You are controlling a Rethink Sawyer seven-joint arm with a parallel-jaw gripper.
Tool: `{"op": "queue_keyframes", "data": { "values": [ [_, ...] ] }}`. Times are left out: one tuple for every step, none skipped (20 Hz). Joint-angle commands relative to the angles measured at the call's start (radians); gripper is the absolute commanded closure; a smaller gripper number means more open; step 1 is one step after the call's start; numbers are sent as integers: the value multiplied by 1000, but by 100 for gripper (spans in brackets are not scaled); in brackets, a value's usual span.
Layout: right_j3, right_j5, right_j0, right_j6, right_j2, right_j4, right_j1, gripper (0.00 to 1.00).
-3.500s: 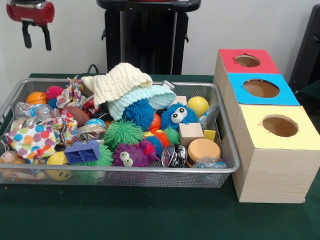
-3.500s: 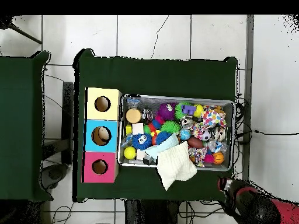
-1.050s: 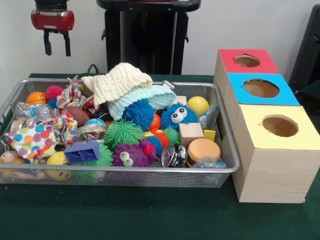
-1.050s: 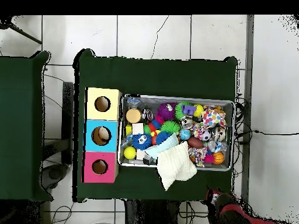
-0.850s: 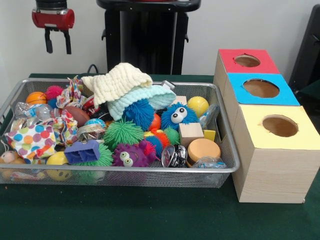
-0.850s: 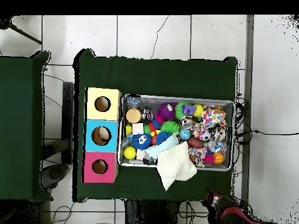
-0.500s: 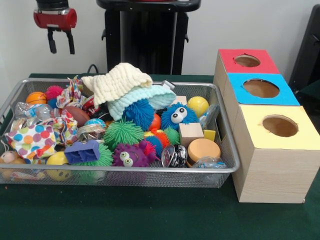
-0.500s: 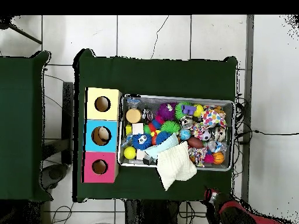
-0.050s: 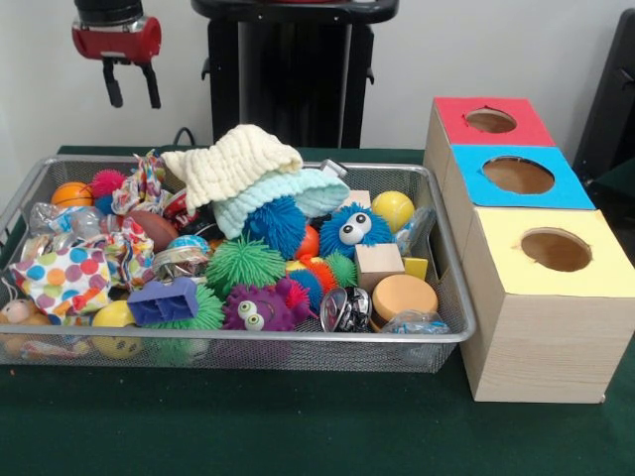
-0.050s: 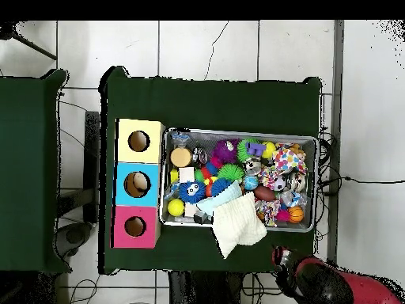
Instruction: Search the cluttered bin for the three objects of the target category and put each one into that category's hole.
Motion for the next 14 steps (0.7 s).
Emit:
{"op": "queue_keyframes", "data": {
  "values": [
    [-218, 137, 47, -127, 87, 46, 52, 0],
    [-233, 143, 51, -130, 86, 44, 63, 0],
    [-248, 147, 56, -134, 86, 39, 74, 0],
    [-262, 152, 60, -144, 89, 32, 85, 0],
    [-277, 158, 63, -154, 91, 25, 96, 0],
    [-291, 161, 67, -161, 92, 19, 107, 0],
    [-299, 162, 72, -161, 91, 14, 115, 0],
    [-309, 162, 77, -158, 89, 11, 121, 0],
    [-318, 162, 82, -156, 87, 7, 128, 0],
    [-328, 160, 88, -154, 84, 3, 135, 0],
    [-356, 166, 99, -155, 82, 0, 154, 0],
    [-368, 166, 106, -153, 78, -3, 162, 0],
    [-397, 170, 120, -153, 73, -8, 183, 0],
    [-408, 168, 128, -153, 70, -12, 192, 0]
  ]
}}
